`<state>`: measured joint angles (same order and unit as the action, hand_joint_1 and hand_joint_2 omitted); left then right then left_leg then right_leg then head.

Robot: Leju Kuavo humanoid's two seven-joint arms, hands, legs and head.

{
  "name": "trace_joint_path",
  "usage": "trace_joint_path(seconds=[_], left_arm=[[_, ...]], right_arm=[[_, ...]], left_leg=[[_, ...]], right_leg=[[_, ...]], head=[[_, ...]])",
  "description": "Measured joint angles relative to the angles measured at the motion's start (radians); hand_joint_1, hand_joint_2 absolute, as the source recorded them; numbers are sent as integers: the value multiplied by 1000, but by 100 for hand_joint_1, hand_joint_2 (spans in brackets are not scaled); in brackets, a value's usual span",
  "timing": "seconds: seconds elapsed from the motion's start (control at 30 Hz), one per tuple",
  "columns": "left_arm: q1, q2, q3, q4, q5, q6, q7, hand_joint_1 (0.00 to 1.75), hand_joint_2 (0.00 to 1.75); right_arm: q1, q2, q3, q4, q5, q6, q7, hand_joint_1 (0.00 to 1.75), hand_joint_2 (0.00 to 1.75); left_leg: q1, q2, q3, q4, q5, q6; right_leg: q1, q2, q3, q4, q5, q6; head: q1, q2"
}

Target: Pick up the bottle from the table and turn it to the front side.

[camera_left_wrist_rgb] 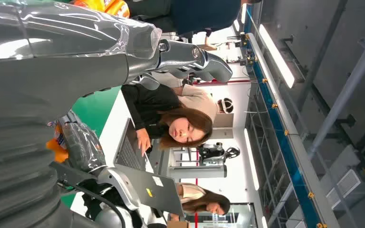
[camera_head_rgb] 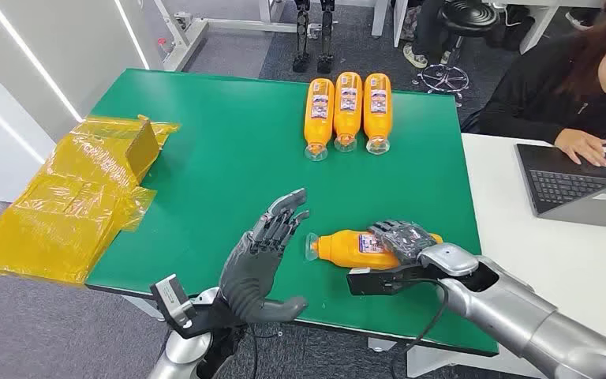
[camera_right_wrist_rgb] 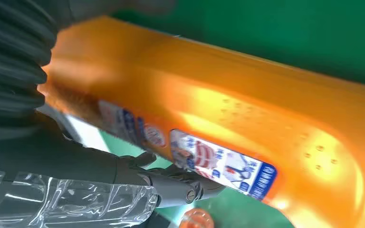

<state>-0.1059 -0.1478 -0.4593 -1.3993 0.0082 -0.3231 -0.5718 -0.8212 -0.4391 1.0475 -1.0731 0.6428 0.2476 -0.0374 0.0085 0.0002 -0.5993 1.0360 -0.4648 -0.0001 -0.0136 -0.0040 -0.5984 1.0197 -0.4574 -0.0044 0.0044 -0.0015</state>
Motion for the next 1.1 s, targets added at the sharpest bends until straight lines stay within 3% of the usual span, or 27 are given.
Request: trace_joint_path(seconds=[0.6, 0.83, 1.1], left_arm=[[-15, 16, 5, 16, 0, -1, -11, 0, 175], [-21, 20, 11, 34, -1, 21, -27, 0, 175], [-8, 26, 21, 33, -11, 39, -20, 0, 175]], right_arm=[[30, 3, -28, -16, 43, -51, 22, 175, 175], [32, 3, -74, -39, 166, -229, 87, 175, 175], [87, 3, -213, -178, 229, -316, 125, 175, 175]], left_leg=[[0, 0, 0, 0, 0, 0], [0, 0, 0, 0, 0, 0], [0, 0, 0, 0, 0, 0]], right_leg=[[0, 0, 0, 0, 0, 0], [0, 0, 0, 0, 0, 0], [0, 0, 0, 0, 0, 0]], head=[[0, 0], [0, 0], [0, 0]])
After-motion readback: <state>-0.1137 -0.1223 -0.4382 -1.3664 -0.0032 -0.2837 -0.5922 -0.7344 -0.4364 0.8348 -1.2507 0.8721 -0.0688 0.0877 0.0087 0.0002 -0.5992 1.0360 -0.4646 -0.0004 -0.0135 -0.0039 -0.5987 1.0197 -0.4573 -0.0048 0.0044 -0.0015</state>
